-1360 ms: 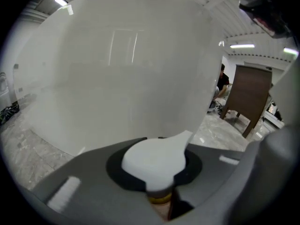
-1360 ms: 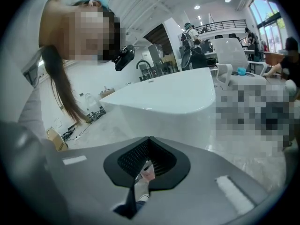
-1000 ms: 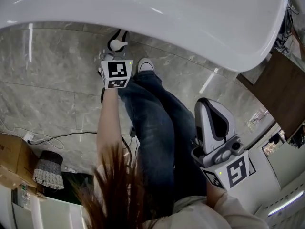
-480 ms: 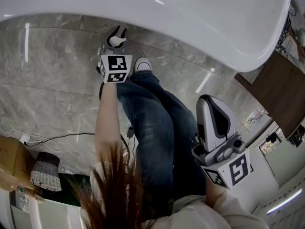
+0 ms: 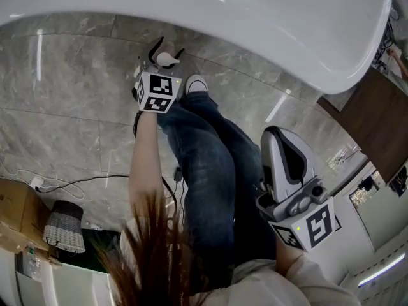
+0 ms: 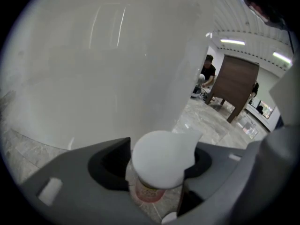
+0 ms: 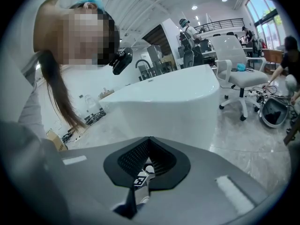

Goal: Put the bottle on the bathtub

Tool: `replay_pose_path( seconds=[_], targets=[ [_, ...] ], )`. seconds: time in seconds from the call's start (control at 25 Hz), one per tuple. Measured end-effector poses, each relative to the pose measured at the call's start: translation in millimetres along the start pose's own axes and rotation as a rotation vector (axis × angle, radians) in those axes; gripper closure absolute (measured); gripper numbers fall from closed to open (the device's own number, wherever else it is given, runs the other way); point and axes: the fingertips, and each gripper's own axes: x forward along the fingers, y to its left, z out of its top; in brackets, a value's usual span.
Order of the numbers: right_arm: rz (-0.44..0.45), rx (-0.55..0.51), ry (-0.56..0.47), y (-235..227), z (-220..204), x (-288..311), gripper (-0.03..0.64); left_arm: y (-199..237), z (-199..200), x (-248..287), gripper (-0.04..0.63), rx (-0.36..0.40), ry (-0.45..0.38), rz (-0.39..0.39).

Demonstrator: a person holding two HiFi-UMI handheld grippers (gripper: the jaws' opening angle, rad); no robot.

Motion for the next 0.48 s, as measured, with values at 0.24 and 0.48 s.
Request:
replay_pose_path(
  seconds=[0.24,0.48],
  targets=[
    [0.002,0.004,0.015,2.6,-3.5,-0.9,0.620,-10.6,-18.8,-6.8,0.219,0.064,0.051,-0.025],
    [0.006,0.007,0.018,3.7,-6.0,-2.0,0.620,-26.5,-35.1,-10.8,0.190,0.098,0.085,-0.060]
  ],
)
